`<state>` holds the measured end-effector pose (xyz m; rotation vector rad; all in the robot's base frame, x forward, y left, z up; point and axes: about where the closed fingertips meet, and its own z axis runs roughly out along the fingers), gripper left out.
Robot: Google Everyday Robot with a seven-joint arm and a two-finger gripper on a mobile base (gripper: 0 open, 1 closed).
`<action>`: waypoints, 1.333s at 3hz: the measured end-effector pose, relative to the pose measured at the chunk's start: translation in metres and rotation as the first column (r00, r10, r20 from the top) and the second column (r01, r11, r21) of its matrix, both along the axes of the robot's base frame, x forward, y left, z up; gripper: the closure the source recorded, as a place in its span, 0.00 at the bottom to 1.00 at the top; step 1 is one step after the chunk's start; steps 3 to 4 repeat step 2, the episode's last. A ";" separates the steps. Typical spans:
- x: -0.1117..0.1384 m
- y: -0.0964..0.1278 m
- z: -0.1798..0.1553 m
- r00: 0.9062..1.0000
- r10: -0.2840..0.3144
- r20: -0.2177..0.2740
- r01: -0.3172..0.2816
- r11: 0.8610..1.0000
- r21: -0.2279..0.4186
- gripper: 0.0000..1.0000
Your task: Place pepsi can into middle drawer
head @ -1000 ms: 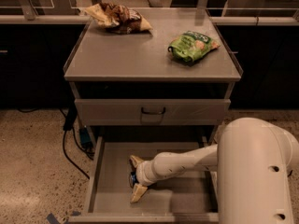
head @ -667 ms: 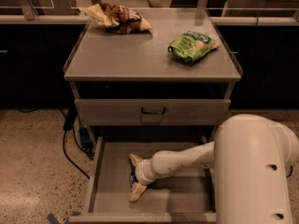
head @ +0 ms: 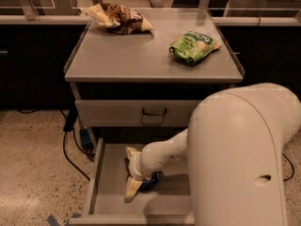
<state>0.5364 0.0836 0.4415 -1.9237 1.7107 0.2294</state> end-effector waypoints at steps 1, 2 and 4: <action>-0.001 -0.020 0.045 0.993 -0.114 0.031 0.116 0.992 -0.051 0.00; 0.003 -0.049 0.091 0.961 -0.262 0.091 0.267 0.963 -0.045 0.00; 0.003 -0.049 0.091 0.961 -0.262 0.091 0.267 0.963 -0.045 0.00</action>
Offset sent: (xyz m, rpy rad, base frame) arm -0.1116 -0.0866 0.2387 -0.0952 -0.2684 -0.3566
